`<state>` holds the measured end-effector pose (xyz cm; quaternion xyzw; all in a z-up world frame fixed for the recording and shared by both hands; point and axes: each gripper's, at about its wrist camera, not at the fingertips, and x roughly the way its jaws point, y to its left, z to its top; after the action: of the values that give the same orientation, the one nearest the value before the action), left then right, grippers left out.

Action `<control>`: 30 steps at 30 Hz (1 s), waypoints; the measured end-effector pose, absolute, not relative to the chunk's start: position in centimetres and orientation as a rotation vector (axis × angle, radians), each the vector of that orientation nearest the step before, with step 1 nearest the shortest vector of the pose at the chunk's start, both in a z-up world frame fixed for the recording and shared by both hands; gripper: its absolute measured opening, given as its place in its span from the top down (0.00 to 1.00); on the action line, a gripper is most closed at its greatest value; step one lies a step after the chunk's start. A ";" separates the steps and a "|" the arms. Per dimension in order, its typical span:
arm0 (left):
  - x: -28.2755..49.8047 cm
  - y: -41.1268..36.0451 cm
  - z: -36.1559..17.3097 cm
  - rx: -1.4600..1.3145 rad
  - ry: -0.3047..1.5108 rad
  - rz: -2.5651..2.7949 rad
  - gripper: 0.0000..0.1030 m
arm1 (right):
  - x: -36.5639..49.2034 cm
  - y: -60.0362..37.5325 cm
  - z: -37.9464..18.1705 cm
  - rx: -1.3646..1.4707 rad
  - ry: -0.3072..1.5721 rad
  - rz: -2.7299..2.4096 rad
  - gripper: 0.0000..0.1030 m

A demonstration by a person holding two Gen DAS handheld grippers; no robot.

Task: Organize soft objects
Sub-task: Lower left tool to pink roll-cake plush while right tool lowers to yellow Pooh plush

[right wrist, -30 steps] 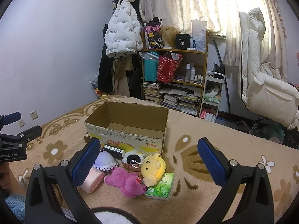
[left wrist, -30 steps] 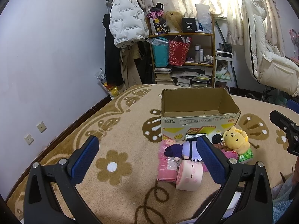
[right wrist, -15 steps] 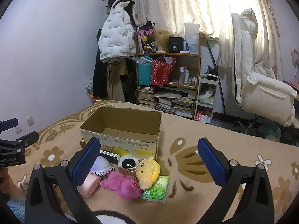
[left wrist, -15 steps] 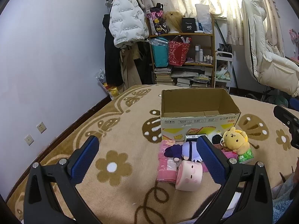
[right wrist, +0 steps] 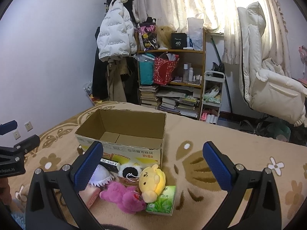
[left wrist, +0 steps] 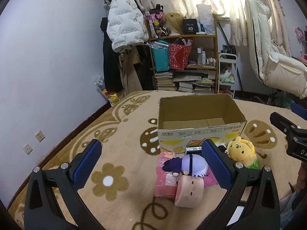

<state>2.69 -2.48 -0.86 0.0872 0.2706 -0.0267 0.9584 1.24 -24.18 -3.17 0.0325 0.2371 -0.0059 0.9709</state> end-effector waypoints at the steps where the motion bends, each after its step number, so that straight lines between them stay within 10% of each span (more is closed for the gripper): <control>1: 3.1 -2.7 -1.1 0.178 0.557 -0.059 0.00 | 1.5 -24.1 -3.3 0.067 0.484 -0.012 0.00; 30: 11.6 -4.0 -11.2 0.080 0.966 -0.103 0.00 | 9.6 -25.9 -11.8 0.155 0.801 -0.002 0.02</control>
<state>11.60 -4.03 -11.18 0.0385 0.4641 -0.0494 0.8836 9.55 -25.91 -11.78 0.0756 0.3895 -0.0011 0.9179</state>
